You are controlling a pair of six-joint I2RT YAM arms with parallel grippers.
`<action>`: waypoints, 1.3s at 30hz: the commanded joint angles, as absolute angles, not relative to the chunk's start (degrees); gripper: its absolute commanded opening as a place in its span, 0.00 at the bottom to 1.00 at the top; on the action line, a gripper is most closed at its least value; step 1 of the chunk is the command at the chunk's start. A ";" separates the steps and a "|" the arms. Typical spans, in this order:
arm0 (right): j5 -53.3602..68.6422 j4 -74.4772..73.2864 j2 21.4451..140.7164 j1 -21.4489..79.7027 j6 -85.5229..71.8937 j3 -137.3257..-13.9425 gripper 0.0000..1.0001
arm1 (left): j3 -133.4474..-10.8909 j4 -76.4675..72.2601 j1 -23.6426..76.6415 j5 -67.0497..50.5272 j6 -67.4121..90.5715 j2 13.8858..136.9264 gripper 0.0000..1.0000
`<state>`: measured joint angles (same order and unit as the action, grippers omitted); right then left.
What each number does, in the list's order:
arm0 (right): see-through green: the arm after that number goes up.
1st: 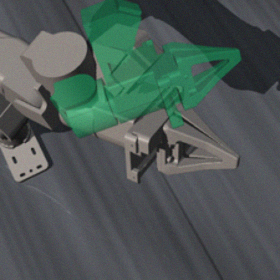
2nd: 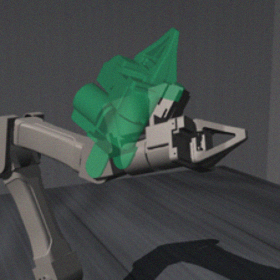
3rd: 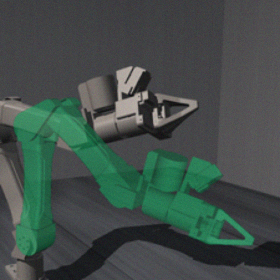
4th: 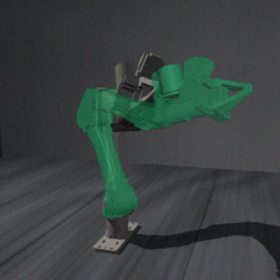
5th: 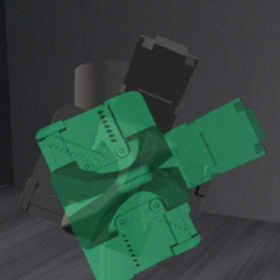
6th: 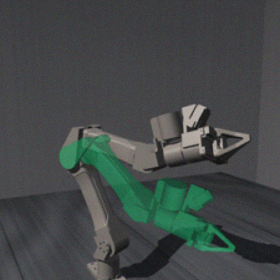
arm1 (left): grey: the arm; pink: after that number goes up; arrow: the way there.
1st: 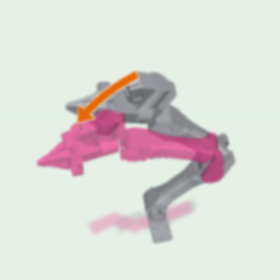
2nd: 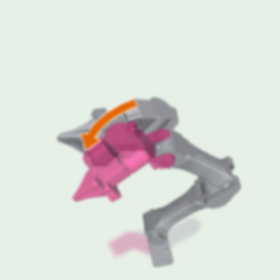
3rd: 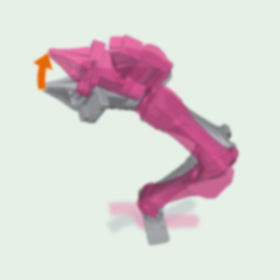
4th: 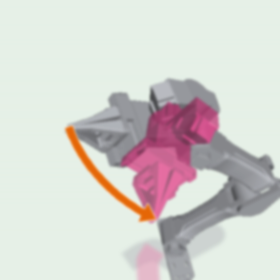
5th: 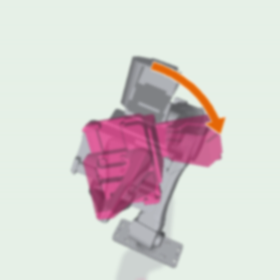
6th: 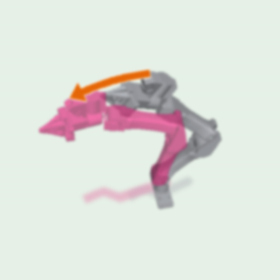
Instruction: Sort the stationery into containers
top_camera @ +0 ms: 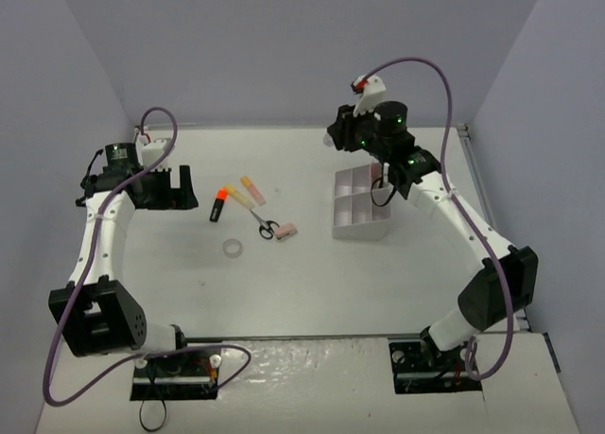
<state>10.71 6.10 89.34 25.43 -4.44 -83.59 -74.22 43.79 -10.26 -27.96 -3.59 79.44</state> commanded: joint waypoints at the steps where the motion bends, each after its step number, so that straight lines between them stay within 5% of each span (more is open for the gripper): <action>1: 4.85 -0.92 82.14 25.65 -3.24 -80.00 0.00 | -74.99 42.20 -11.05 -27.21 -4.79 76.98 0.97; 12: 2.20 -10.01 74.15 19.09 -4.11 -69.07 0.00 | -72.86 41.48 -11.87 -26.82 -5.27 75.15 0.97; 27: -2.07 -2.03 73.36 17.57 -4.35 -58.10 0.05 | -72.70 41.13 -12.48 -27.32 -4.82 75.19 0.97; 29: -1.74 -1.18 74.09 17.32 -4.29 -58.07 0.24 | -72.51 41.13 -12.49 -27.33 -4.85 75.02 0.97; 35: -0.82 -1.02 73.76 17.26 -3.28 -58.80 0.59 | -72.23 41.05 -12.92 -27.42 -4.96 74.53 0.97; 39: -0.64 -0.97 71.81 17.15 -2.40 -58.80 0.70 | -72.16 41.04 -13.01 -27.58 -5.01 74.52 0.97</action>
<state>0.32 -4.94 74.80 17.58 -3.44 -57.08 -71.31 43.05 -12.44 -26.92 -4.38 77.01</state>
